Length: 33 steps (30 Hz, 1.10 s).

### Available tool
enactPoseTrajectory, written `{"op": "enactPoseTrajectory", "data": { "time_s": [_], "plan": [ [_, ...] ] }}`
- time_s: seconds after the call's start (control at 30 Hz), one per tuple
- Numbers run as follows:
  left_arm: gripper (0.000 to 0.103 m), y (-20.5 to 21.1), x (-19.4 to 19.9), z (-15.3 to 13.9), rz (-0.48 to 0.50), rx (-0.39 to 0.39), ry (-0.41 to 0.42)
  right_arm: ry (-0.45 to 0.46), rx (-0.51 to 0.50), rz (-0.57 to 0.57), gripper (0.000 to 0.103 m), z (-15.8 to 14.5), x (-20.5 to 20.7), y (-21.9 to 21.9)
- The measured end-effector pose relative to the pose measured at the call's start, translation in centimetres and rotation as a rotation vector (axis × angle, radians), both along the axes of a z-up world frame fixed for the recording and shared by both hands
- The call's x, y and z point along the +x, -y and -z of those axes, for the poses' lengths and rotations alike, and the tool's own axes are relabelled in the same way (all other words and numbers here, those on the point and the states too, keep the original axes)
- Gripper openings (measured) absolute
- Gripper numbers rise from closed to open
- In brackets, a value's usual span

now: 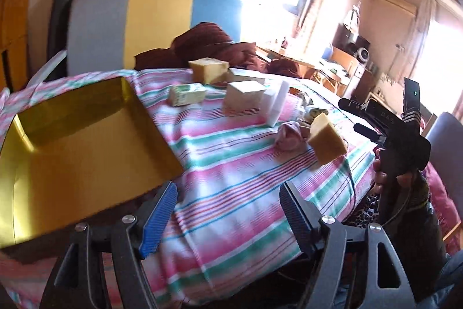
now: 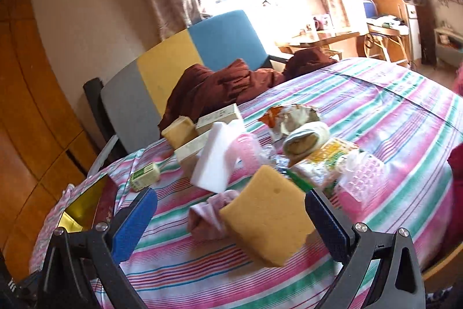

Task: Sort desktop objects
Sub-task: 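Move left tool to the pink cloth while right tool reaches the yellow sponge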

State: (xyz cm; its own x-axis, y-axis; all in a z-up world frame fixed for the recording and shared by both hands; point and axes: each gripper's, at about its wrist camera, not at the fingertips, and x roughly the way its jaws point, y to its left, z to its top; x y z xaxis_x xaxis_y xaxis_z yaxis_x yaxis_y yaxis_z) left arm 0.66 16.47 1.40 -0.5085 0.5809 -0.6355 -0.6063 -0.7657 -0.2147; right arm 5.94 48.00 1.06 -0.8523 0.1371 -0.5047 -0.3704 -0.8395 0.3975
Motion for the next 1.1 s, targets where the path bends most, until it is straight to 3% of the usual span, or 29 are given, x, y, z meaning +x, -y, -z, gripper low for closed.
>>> {"op": "enactPoseTrajectory", "data": {
  "time_s": [0.17, 0.33, 0.6, 0.97, 1.03, 1.1],
  "plan": [
    [0.074, -6.0, -2.1, 1.1, 0.116, -0.061, 0.028, -0.014, -0.046, 0.067, 0.103, 1.1, 1.2, -3.7],
    [0.066, -12.2, -4.0, 3.4, 0.235, -0.106, 0.078, -0.017, -0.027, 0.066, 0.103, 2.1, 2.0, -5.5],
    [0.067, -17.9, -6.2, 4.9, 0.35, -0.103, 0.119, -0.019, -0.029, 0.031, 0.103, 3.2, 2.6, -6.9],
    [0.067, -21.7, -9.0, 7.6, 0.35, -0.156, 0.128, -0.03, -0.018, -0.005, 0.103, 3.8, 1.9, -6.6],
    [0.066, -21.6, -9.8, 8.8, 0.329, -0.156, 0.174, -0.028, -0.026, -0.007, 0.103, 4.0, 1.9, -6.7],
    [0.066, -21.1, -9.8, 9.1, 0.32, -0.127, 0.153, -0.02, -0.041, -0.008, 0.103, 4.3, 1.8, -6.7]
  ]
}}
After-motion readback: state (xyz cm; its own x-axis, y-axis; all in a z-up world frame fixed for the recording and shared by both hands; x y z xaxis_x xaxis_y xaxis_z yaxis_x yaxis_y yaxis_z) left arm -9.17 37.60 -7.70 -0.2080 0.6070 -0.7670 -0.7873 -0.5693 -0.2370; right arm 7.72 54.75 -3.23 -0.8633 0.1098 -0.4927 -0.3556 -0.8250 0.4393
